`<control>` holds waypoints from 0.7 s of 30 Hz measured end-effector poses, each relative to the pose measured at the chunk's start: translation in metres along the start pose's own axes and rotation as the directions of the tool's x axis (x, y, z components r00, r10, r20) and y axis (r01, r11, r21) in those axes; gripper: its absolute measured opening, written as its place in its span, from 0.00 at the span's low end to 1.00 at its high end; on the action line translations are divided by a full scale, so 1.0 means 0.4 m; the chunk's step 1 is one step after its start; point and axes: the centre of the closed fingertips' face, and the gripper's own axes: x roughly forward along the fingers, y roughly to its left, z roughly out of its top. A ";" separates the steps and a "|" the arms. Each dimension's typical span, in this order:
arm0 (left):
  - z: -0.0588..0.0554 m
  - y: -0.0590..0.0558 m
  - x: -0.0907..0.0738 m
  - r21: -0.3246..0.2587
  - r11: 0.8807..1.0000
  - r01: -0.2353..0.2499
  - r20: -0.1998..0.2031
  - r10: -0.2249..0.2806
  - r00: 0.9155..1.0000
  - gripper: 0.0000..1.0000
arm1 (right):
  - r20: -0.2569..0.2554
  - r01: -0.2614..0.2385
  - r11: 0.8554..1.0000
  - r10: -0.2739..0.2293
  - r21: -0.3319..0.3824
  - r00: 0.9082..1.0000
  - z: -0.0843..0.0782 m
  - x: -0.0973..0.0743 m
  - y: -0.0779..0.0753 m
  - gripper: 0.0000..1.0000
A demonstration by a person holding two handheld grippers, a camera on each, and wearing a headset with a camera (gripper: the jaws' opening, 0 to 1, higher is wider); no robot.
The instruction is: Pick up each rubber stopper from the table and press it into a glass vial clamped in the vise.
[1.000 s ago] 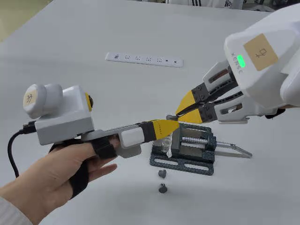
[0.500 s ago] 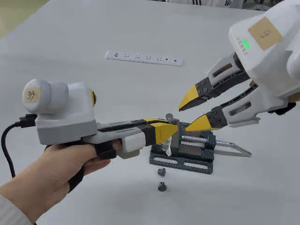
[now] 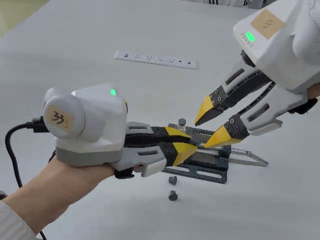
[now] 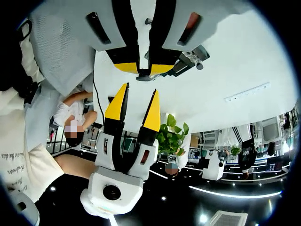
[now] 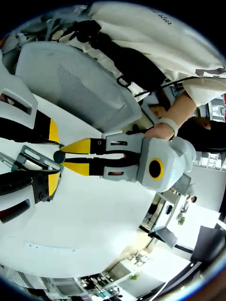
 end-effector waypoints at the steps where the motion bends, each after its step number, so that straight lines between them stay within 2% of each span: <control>1: 0.001 -0.003 0.001 0.004 1.000 0.000 0.001 0.000 1.000 0.03 | -0.004 0.001 1.000 -0.001 -0.004 1.000 -0.002 0.003 0.000 0.17; 4: 0.006 -0.009 0.002 0.024 1.000 0.000 0.004 0.000 1.000 0.03 | 0.001 0.000 1.000 0.000 0.017 1.000 0.000 0.008 0.002 0.13; 21: 0.003 -0.008 0.005 0.028 1.000 0.000 0.004 0.000 1.000 0.03 | 0.004 -0.034 0.999 0.034 0.040 0.999 -0.005 0.016 0.020 0.08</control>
